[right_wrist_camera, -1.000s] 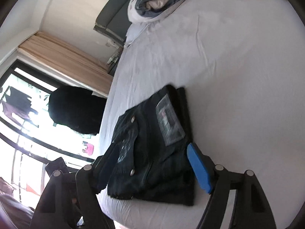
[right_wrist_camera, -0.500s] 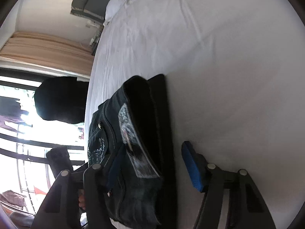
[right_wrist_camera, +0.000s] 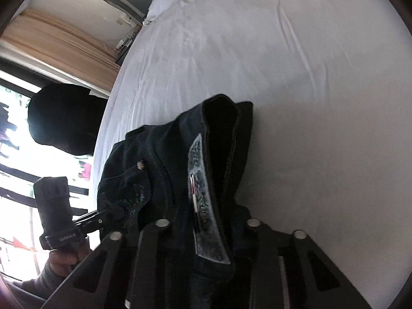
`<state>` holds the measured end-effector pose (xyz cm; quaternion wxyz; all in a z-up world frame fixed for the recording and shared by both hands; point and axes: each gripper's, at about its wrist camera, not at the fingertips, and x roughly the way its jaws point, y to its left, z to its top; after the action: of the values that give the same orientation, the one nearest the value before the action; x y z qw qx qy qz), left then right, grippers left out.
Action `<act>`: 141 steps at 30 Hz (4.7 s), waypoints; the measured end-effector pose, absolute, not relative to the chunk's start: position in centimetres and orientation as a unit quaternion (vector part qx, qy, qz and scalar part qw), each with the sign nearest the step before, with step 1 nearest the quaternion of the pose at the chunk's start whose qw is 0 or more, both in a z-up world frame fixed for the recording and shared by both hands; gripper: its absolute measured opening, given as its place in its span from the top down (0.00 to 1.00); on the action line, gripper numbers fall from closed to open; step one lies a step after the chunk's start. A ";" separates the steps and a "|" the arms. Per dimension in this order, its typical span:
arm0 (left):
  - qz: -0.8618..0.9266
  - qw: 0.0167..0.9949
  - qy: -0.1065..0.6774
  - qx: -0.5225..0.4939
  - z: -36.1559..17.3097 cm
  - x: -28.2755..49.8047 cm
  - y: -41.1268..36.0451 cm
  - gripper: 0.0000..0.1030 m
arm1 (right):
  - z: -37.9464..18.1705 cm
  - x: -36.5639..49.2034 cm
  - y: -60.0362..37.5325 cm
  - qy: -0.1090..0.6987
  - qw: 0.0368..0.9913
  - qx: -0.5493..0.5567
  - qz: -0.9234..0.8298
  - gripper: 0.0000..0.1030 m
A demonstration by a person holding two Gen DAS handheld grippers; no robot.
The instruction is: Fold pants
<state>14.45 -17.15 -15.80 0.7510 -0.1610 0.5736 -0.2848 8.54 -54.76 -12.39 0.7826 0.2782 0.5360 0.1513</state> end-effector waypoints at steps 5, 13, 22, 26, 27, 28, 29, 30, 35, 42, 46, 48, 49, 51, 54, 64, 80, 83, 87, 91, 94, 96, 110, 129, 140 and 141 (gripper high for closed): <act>-0.298 0.767 0.548 -0.150 -12.3 13.8 -16.3 0.76 | -8.6 7.6 -52.8 0.511 0.812 0.243 0.145 0.82; -0.278 0.809 0.499 -0.142 -5.3 17.0 -10.8 0.76 | -2.2 11.7 -48.6 0.469 0.828 0.236 0.195 0.82; -0.226 0.826 0.497 -0.139 -5.4 24.7 -5.2 0.76 | -3.4 22.3 -42.8 0.487 0.813 0.234 0.219 0.82; -0.217 0.822 0.510 -0.130 -8.5 27.9 -4.3 0.76 | -5.8 25.7 -41.6 0.507 0.801 0.234 0.215 0.82; -0.215 0.821 0.513 -0.130 -9.5 28.7 -4.2 0.76 | -6.6 26.5 -41.6 0.512 0.798 0.238 0.213 0.82; -0.214 0.819 0.516 -0.130 -10.3 29.1 -4.3 0.76 | -7.4 27.1 -41.6 0.517 0.794 0.242 0.209 0.82; -0.211 0.816 0.523 -0.130 -11.5 29.6 -4.2 0.76 | -8.6 27.7 -41.7 0.524 0.789 0.248 0.203 0.82; -0.208 0.812 0.529 -0.130 -12.6 30.0 -4.2 0.75 | -9.5 27.9 -41.8 0.528 0.786 0.252 0.198 0.80; -0.197 0.810 0.528 -0.163 -16.6 30.6 -2.5 0.55 | -13.8 27.1 -43.7 0.518 0.777 0.305 0.188 0.64; -0.171 0.842 0.486 -0.162 -13.7 28.3 -0.6 0.38 | -11.5 23.1 -46.9 0.488 0.797 0.327 0.143 0.40; -0.144 0.907 0.381 -0.110 -6.5 22.1 -1.6 0.20 | -7.4 18.3 -48.3 0.451 0.848 0.266 0.083 0.39; -0.121 0.943 0.300 -0.075 -2.8 17.8 -2.0 0.02 | -3.9 15.1 -48.1 0.408 0.885 0.219 0.057 0.37; -0.108 0.958 0.259 -0.057 -0.9 15.7 -2.3 0.00 | -1.8 13.5 -47.6 0.378 0.904 0.197 0.044 0.31; -0.079 0.980 0.181 -0.024 2.8 11.0 -2.9 0.00 | 2.4 10.3 -46.9 0.311 0.935 0.168 0.013 0.13; -0.016 0.996 0.085 0.005 7.7 4.8 -3.6 0.00 | 8.8 4.1 -45.7 0.178 0.973 0.146 -0.026 0.00; 0.007 0.998 -0.012 0.061 17.6 -6.2 -3.9 0.00 | 22.9 -10.6 -41.9 -0.052 0.992 0.080 -0.077 0.00; 0.016 0.961 0.275 0.006 11.8 -2.8 -2.8 0.00 | 21.4 -11.2 -38.2 0.081 0.990 0.033 -0.111 0.00; 0.004 0.946 0.324 0.017 8.1 -2.0 -3.8 0.00 | 18.0 -8.6 -38.4 0.184 0.975 0.061 -0.109 0.00; -0.017 0.929 0.369 0.018 3.5 0.0 -6.2 0.00 | 13.5 -6.6 -38.0 0.266 0.956 0.069 -0.102 0.00; -0.031 0.918 0.394 0.008 0.7 1.0 -7.0 0.00 | 11.3 -5.8 -36.5 0.291 0.951 0.035 -0.097 0.00; -0.032 0.916 0.401 0.004 -1.1 2.8 -7.4 0.00 | 10.7 -5.3 -36.0 0.297 0.950 0.020 -0.093 0.00; -0.031 0.915 0.403 0.002 -1.6 3.2 -7.4 0.00 | 10.3 -4.7 -35.9 0.304 0.948 0.023 -0.089 0.00; -0.025 0.909 0.415 -0.002 -1.8 3.3 -6.9 0.00 | 8.5 -4.5 -33.7 0.341 0.938 0.010 -0.064 0.00; -0.023 0.908 0.419 -0.003 -2.2 3.4 -6.5 0.00 | 7.7 -4.1 -32.5 0.359 0.932 0.001 -0.052 0.00; -0.022 0.907 0.420 -0.005 -2.6 3.3 -6.6 0.00 | 7.4 -4.2 -32.0 0.363 0.930 0.000 -0.051 0.00; -0.021 0.907 0.420 -0.004 -2.6 3.3 -6.6 0.00 | 7.4 -4.2 -32.0 0.363 0.930 0.000 -0.051 0.00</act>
<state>3.34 -6.61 -2.63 0.9072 -0.0042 0.4202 -0.0211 -4.18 -32.02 7.37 0.9303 0.0004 0.3634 -0.0506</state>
